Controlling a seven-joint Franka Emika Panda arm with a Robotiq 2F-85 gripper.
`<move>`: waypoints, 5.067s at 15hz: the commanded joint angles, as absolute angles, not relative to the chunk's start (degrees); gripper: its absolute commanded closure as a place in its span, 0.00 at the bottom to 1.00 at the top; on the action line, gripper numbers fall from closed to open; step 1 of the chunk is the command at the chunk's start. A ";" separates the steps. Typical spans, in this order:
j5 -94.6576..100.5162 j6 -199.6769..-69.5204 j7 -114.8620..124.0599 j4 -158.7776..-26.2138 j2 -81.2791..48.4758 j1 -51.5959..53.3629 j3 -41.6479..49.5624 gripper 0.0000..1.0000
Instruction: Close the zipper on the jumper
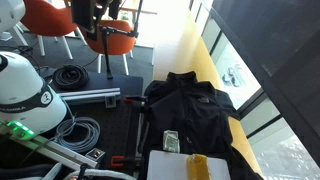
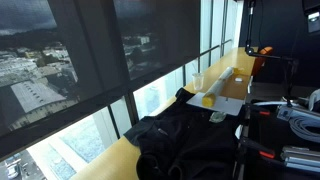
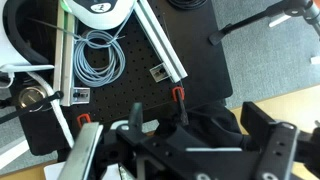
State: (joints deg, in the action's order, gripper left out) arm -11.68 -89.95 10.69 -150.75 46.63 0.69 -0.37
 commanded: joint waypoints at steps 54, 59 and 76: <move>-2.90 -168.04 -5.98 -143.65 -15.85 -2.31 0.98 0.00; -1.08 -167.39 -4.05 -132.16 -27.88 -2.08 0.74 0.00; 1.23 -161.10 6.65 -127.83 -30.59 9.14 6.46 0.00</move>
